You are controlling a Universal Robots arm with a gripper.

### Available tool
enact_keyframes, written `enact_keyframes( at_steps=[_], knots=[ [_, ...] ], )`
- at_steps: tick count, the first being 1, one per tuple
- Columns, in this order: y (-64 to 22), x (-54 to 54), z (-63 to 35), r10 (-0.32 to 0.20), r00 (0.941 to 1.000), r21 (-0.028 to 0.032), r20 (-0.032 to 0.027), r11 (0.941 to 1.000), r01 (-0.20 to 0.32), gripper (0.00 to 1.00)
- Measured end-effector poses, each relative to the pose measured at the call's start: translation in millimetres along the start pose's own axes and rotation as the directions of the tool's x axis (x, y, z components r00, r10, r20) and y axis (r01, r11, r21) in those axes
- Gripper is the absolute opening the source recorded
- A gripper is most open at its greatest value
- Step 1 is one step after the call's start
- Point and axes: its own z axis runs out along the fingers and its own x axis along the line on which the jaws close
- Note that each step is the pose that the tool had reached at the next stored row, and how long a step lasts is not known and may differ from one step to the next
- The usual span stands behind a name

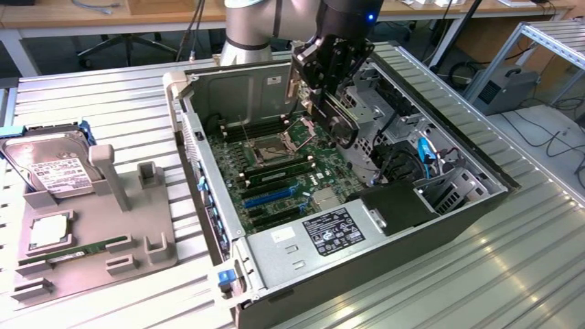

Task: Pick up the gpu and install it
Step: 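Insert the gpu into the slot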

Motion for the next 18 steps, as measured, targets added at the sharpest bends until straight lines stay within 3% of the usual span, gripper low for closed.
enact_keyframes(
  at_steps=[18],
  knots=[
    [0.0, 0.0, 0.0, -0.032, 0.9995, -0.0008, -0.0009, 0.9995, 0.032, 0.27]
  ],
)
